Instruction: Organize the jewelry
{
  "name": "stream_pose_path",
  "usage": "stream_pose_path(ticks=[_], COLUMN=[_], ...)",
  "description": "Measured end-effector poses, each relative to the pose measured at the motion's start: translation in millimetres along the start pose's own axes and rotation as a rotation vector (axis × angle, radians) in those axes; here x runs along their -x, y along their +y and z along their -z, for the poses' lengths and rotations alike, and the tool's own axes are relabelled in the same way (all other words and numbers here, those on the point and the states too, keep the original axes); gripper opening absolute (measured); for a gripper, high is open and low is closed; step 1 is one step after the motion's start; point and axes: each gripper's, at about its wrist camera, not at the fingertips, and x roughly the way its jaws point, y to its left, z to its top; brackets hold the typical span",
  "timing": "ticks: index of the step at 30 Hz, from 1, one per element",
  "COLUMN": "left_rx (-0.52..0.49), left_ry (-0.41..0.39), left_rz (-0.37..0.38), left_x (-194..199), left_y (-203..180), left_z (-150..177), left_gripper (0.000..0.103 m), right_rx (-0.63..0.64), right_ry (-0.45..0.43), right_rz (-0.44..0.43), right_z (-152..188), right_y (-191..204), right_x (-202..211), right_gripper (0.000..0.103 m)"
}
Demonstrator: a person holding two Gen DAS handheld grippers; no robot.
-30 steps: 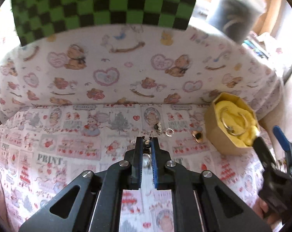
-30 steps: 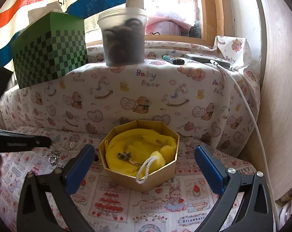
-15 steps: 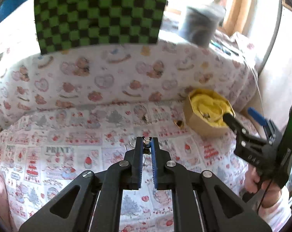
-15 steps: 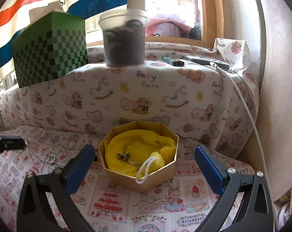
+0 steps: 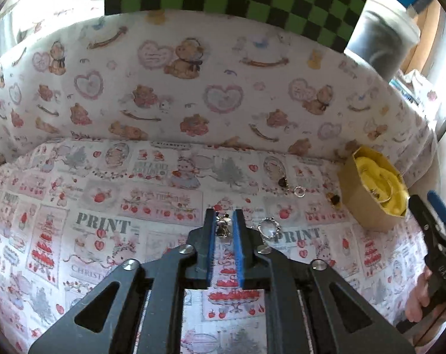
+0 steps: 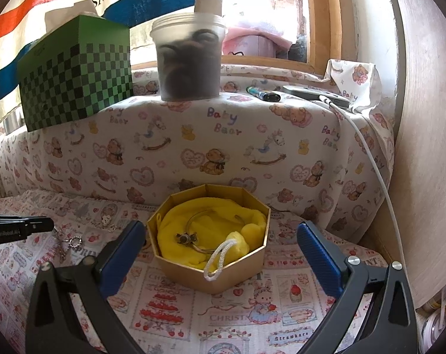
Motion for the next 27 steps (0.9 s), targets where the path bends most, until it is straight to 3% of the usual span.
stream_pose_path(ticks=[3, 8, 10, 11, 12, 19, 21, 27], left_rx=[0.013, 0.032, 0.024, 0.021, 0.023, 0.024, 0.022, 0.037], left_ry=[-0.014, -0.012, -0.012, -0.006, -0.005, 0.037, 0.045, 0.059], left_rz=[0.003, -0.011, -0.012, 0.000, 0.024, 0.043, 0.032, 0.042], left_x=[-1.3, -4.0, -1.4, -3.8, -5.5, -15.4, -19.8, -22.8], left_y=[2.7, 12.5, 12.8, 12.9, 12.7, 10.8, 10.0, 10.8], left_z=[-1.3, -4.0, -4.9, -7.6, -9.2, -8.2, -6.8, -5.7], left_gripper=[0.027, 0.027, 0.022, 0.010, 0.009, 0.009, 0.014, 0.012], right_rx=[-0.009, -0.019, -0.015, -0.014, -0.012, -0.012, -0.015, -0.017], right_ry=[0.006, 0.013, 0.012, 0.011, 0.010, 0.014, 0.016, 0.016], right_rz=[-0.003, 0.000, 0.002, 0.004, 0.005, 0.003, 0.002, 0.005], right_z=[0.2, 0.3, 0.2, 0.2, 0.3, 1.0, 0.9, 0.7], right_y=[-1.7, -2.3, -1.1, -0.5, 0.1, 0.0, -1.2, -1.7], right_x=[-1.3, -2.4, -2.3, -2.1, -2.0, -1.7, -2.2, -2.4], right_gripper=[0.103, 0.103, 0.103, 0.103, 0.103, 0.103, 0.103, 0.103])
